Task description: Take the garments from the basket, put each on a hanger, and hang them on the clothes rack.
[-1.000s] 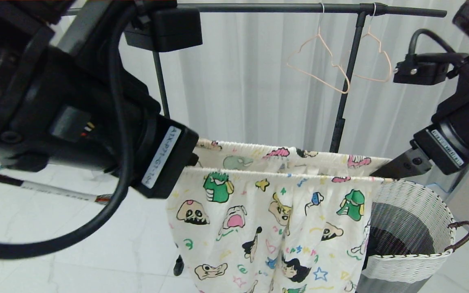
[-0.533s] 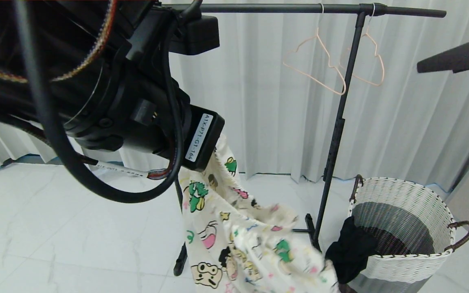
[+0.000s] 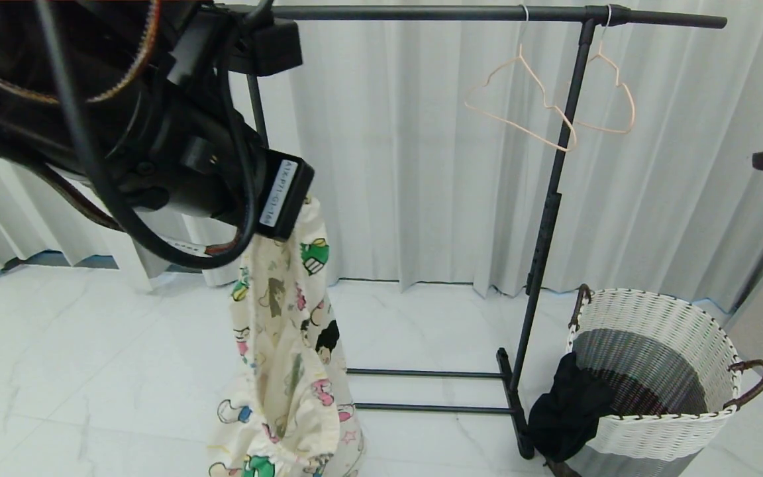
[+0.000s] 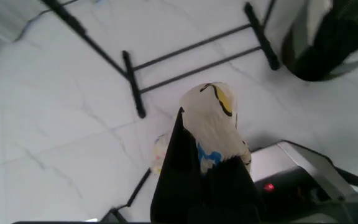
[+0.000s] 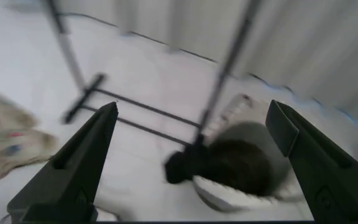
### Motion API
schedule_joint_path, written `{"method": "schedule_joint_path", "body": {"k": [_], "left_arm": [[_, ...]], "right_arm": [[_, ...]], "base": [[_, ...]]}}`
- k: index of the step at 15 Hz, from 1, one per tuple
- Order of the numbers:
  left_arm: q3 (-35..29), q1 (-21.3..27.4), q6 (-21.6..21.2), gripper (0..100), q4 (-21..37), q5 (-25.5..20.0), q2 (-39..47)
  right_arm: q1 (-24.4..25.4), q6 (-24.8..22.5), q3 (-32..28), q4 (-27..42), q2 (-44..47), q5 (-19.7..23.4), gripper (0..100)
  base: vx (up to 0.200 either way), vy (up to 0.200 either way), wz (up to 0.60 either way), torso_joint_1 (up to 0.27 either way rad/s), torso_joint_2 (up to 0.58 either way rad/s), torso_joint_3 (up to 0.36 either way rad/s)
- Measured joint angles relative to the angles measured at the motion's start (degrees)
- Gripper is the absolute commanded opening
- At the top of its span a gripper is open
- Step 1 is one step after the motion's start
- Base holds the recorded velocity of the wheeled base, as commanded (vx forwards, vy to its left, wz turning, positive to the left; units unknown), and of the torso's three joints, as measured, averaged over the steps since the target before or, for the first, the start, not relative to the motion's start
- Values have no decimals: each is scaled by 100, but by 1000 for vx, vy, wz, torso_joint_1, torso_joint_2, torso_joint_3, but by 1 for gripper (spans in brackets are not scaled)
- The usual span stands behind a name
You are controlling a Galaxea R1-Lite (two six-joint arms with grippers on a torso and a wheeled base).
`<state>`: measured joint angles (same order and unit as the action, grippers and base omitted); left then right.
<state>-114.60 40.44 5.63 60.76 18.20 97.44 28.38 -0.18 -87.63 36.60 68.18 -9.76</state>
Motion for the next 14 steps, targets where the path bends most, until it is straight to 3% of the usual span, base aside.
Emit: {"method": "schedule_joint_path", "body": {"k": [2, 4, 6, 11, 14], "left_arm": [[2, -477, -99, 0, -84, 60, -254], [313, -780, -126, 0, -249, 372, -638], [958, -996, -139, 0, -444, 788, -1090], [2494, -1707, -196, 0, -1585, 922, -2002], [3585, -1881, -828, 0, -2341, 922, -2572]], "right_arm": [[-223, -2, 367, -80, -63, -274, 100], [-352, -39, 830, -617, -99, -383, 100], [-424, -178, 1235, -1039, -148, -657, 100], [-564, -233, 1797, -1114, -267, -1046, 100], [-639, -288, 2170, -1147, -435, -1070, 100]], "base": [[0, 0, 0, 0, 0, 0], [0, 0, 0, 0, 0, 0], [0, 0, 0, 0, 0, 0], [0, 0, 0, 0, 0, 0], [0, 0, 0, 0, 0, 0]]}}
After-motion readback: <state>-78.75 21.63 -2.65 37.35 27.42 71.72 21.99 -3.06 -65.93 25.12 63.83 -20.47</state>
